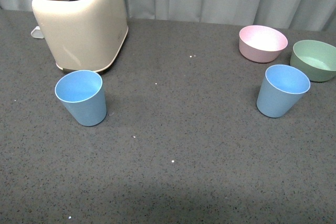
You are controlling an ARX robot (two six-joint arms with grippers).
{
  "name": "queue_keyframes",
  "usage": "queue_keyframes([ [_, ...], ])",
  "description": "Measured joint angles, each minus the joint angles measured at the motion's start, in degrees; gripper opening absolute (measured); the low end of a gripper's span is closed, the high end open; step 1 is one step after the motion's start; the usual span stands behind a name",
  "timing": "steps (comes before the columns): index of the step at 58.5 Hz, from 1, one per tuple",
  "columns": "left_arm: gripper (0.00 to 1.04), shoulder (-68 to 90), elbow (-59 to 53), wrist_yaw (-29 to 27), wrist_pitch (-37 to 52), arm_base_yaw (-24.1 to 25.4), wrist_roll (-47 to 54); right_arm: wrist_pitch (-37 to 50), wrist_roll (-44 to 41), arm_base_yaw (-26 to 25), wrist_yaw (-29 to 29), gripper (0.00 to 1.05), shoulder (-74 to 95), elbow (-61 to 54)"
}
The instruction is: Stack blue cups with both arms
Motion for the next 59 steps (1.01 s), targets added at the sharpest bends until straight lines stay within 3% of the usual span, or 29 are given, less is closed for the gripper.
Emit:
queue_keyframes([
  [32,0.98,0.0,0.0,-0.02,0.0,0.0,0.0,0.0,0.0,0.0,0.0,0.95,0.0,0.0],
  [35,0.98,2.25,1.4,-5.66,-4.33,-1.11,-1.55,0.0,-0.02,0.0,0.0,0.95,0.0,0.0],
  [39,0.98,10.82,3.13,-9.84,-6.43,-0.59,-4.2,0.0,0.0,0.0,0.02,0.95,-0.02,0.0],
  [54,0.98,45.46,10.03,-6.21,12.61,0.26,-10.32,0.0,0.0,0.0,0.0,0.95,-0.02,0.0],
  [59,0.98,55.74,14.34,-4.42,14.91,-0.5,-11.96,0.0,0.0,0.0,0.0,0.95,-0.02,0.0],
])
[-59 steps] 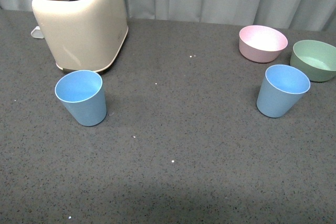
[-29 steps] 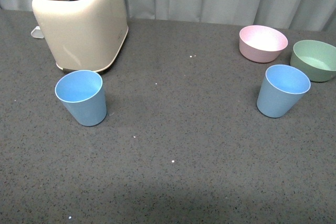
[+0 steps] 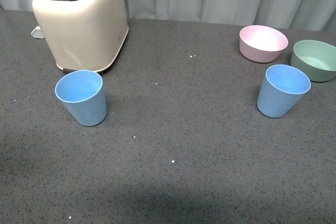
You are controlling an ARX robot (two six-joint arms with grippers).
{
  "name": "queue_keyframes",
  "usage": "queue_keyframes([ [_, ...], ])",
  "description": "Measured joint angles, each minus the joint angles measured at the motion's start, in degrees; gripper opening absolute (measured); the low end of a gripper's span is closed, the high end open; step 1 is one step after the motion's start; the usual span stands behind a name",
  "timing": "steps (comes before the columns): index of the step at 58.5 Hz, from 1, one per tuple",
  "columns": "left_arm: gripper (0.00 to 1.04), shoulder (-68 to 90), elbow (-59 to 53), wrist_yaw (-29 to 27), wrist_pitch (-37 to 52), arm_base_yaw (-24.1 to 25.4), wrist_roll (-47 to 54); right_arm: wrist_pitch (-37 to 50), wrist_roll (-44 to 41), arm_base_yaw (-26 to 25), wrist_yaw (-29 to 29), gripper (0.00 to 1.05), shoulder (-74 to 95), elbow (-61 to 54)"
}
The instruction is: Stack blue cups with both arms
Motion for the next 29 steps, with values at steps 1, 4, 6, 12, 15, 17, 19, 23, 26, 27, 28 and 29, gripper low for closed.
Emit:
queue_keyframes([
  [1,0.98,2.86,1.29,0.83,0.07,-0.28,-0.42,0.0,0.0,0.0,0.0,0.95,0.0,0.0],
  [4,0.98,9.62,4.33,1.6,-0.15,-1.31,-0.61,0.0,0.0,0.0,0.0,0.95,0.0,0.0],
  [6,0.98,13.42,6.16,2.12,-0.39,-1.75,-0.77,0.0,0.0,0.0,0.0,0.95,0.0,0.0],
  [12,0.98,22.99,11.56,2.84,-0.81,-2.27,-2.49,0.0,0.0,0.0,0.0,0.95,0.0,0.0],
  [15,0.98,26.51,13.94,2.84,-0.92,-2.27,-3.63,0.0,0.0,0.0,0.0,0.95,0.0,0.0],
  [17,0.98,28.74,15.61,2.84,-1.16,-2.21,-4.31,0.0,0.0,0.0,0.0,0.95,0.0,0.0],
  [19,0.98,30.71,17.16,2.67,-1.62,-2.19,-4.96,0.0,0.0,0.0,0.0,0.95,0.0,0.0],
  [23,0.98,34.71,20.37,2.97,-3.61,-2.49,-6.82,0.0,0.0,0.0,0.0,0.95,0.0,0.0],
  [26,0.98,36.59,21.77,3.23,-4.59,-2.97,-7.52,0.0,0.0,0.0,0.0,0.95,0.0,0.0],
  [27,0.98,37.29,22.25,3.43,-4.85,-3.21,-7.85,0.0,0.0,0.0,0.0,0.95,0.0,0.0],
  [28,0.98,37.59,22.47,3.5,-5.01,-3.32,-7.93,0.0,0.0,0.0,0.0,0.95,0.0,0.0],
  [29,0.98,37.9,22.69,3.67,-5.16,-3.41,-8.22,0.0,-0.02,0.0,0.0,0.95,0.0,0.0],
])
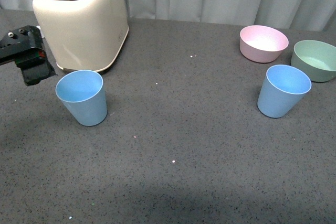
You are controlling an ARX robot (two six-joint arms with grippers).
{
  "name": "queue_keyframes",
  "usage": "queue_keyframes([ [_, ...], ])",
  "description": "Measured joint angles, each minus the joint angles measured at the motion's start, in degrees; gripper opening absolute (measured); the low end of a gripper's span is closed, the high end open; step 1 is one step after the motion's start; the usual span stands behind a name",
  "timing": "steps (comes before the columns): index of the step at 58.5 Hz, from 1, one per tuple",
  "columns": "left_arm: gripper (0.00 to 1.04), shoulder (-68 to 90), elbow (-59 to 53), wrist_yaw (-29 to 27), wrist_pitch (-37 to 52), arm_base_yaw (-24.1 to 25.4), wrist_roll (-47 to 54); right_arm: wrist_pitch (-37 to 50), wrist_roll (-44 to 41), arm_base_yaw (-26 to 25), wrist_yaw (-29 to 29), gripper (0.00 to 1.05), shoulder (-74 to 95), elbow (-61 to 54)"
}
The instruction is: Stack blue cups with both arms
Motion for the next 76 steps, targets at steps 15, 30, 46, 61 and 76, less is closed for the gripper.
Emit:
queue_keyframes([
  [15,0.98,7.19,5.51,1.38,-4.24,-1.29,-2.27,0.0,0.02,0.0,0.0,0.95,0.0,0.0],
  [30,0.98,14.56,11.34,0.92,-8.26,-0.94,-4.09,0.0,0.0,0.0,0.0,0.95,0.0,0.0],
  [46,0.65,17.66,13.88,0.76,-9.99,-1.11,-6.34,0.0,0.02,0.0,0.0,0.95,0.0,0.0],
  [61,0.22,17.84,14.51,0.74,-11.8,-2.25,-7.08,0.0,0.02,0.0,0.0,0.95,0.0,0.0],
  [76,0.04,17.75,17.44,-0.83,-16.66,-6.03,-6.99,0.0,0.02,0.0,0.0,0.95,0.0,0.0],
])
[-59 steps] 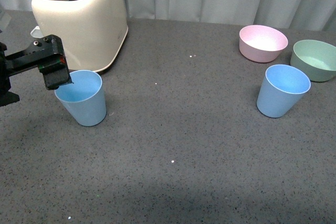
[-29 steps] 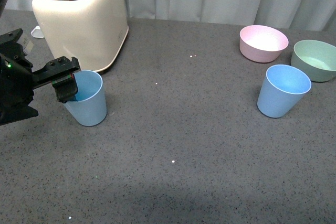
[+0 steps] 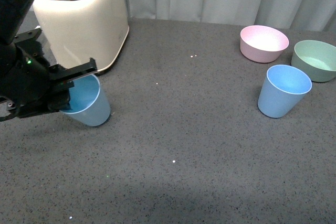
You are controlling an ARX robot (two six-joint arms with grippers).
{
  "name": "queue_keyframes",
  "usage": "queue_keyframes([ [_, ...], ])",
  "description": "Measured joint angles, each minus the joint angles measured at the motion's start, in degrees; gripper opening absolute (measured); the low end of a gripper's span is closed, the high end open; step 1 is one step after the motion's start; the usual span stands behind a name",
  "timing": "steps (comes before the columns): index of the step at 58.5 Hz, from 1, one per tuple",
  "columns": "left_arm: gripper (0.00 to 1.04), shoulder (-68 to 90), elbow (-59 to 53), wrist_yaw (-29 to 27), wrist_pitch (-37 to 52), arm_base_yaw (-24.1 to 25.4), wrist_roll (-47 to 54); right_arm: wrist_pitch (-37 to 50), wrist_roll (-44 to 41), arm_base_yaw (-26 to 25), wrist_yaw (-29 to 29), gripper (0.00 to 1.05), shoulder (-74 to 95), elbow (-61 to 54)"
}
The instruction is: Stack blue cups with both arms
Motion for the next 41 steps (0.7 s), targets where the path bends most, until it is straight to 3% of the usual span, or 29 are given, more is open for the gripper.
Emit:
queue_keyframes([
  [23,0.04,8.81,15.63,-0.33,-7.19,-11.39,-1.66,0.0,0.0,0.0,0.0,0.95,0.0,0.0],
  [41,0.04,15.17,25.79,-0.9,-12.31,-13.99,-2.19,0.0,-0.02,0.0,0.0,0.95,0.0,0.0],
])
